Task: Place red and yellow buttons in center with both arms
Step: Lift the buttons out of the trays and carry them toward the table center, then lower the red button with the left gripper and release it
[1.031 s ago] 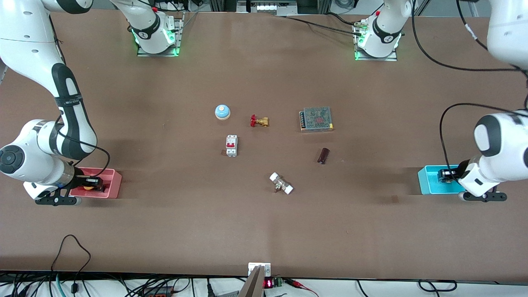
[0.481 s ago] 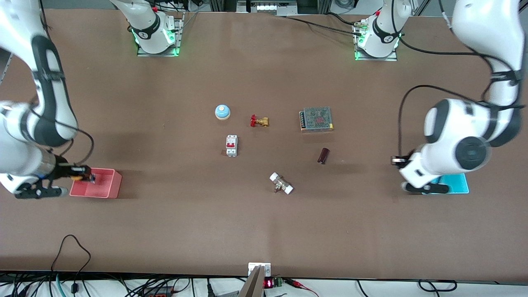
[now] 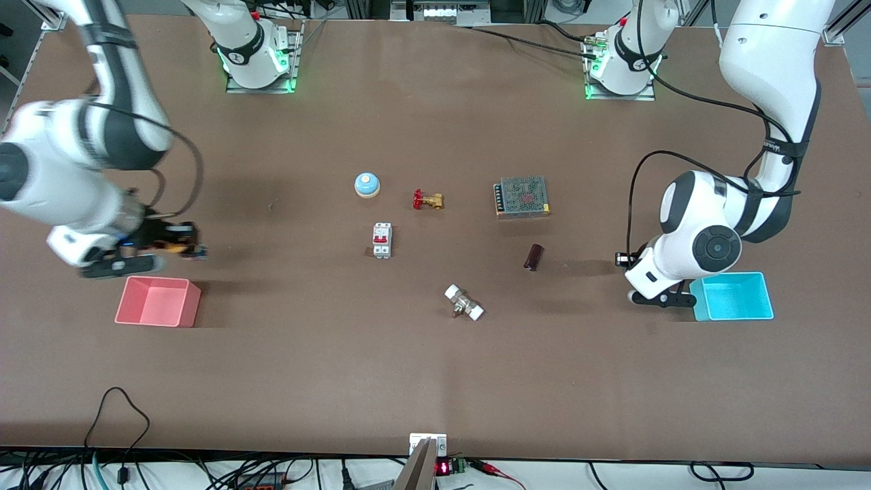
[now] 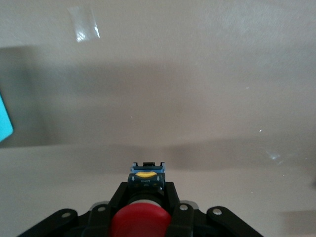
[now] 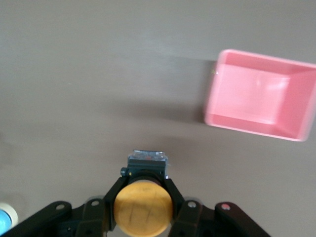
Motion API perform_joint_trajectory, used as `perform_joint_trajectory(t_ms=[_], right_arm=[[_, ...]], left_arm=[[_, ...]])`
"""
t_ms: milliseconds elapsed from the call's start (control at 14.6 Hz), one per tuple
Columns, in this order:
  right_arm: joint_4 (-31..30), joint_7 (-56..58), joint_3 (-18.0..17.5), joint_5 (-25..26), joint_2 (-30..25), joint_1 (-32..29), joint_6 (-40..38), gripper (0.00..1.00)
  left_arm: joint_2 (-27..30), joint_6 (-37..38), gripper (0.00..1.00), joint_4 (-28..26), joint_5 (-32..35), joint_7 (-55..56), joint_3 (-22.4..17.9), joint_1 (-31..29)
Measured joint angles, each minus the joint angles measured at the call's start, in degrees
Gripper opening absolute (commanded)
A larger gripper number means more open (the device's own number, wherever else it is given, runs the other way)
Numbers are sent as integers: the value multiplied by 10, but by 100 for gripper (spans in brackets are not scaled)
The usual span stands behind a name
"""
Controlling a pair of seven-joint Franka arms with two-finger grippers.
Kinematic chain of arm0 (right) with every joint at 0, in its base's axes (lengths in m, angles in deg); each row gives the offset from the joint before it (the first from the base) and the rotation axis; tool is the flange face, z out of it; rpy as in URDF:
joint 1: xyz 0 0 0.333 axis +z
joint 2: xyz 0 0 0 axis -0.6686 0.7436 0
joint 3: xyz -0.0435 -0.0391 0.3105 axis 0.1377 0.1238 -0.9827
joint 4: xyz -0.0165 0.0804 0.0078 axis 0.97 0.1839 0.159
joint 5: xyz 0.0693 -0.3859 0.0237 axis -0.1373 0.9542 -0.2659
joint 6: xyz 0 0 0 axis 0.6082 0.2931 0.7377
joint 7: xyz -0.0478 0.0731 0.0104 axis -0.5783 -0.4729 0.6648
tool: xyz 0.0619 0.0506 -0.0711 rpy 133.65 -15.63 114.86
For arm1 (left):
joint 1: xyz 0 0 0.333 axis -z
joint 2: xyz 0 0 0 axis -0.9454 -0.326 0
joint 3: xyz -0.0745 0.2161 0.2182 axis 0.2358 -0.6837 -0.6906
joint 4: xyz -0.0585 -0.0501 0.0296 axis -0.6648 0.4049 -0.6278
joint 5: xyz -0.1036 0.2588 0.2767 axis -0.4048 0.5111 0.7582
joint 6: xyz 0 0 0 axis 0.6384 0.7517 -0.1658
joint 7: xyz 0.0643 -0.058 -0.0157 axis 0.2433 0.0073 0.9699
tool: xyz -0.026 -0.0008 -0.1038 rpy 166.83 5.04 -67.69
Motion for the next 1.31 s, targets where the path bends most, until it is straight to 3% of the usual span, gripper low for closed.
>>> perform_joint_trajectory(t_ms=[275, 550, 618, 687, 824, 1031, 1305], right_arm=[[-112, -48, -14, 1, 14, 33, 146, 30], [-128, -55, -15, 1, 41, 58, 165, 31], [-128, -62, -15, 1, 47, 66, 165, 31], [-128, -74, -15, 1, 54, 76, 166, 31], [-127, -105, -15, 9, 65, 92, 168, 31], [-124, -146, -15, 34, 77, 106, 170, 31], [-119, -158, -15, 40, 86, 109, 170, 44]], left_arm=[[2, -80, 19, -48, 0, 27, 5, 0], [18, -161, 24, -111, 0, 101, 31, 1], [22, -165, 40, -118, 0, 106, 35, 1], [25, -166, 74, -122, 0, 107, 36, 1], [27, -166, 100, -124, 0, 107, 36, 0], [36, -169, 100, -123, 0, 103, 36, -1], [74, -156, 100, -122, 0, 79, 36, -1]])
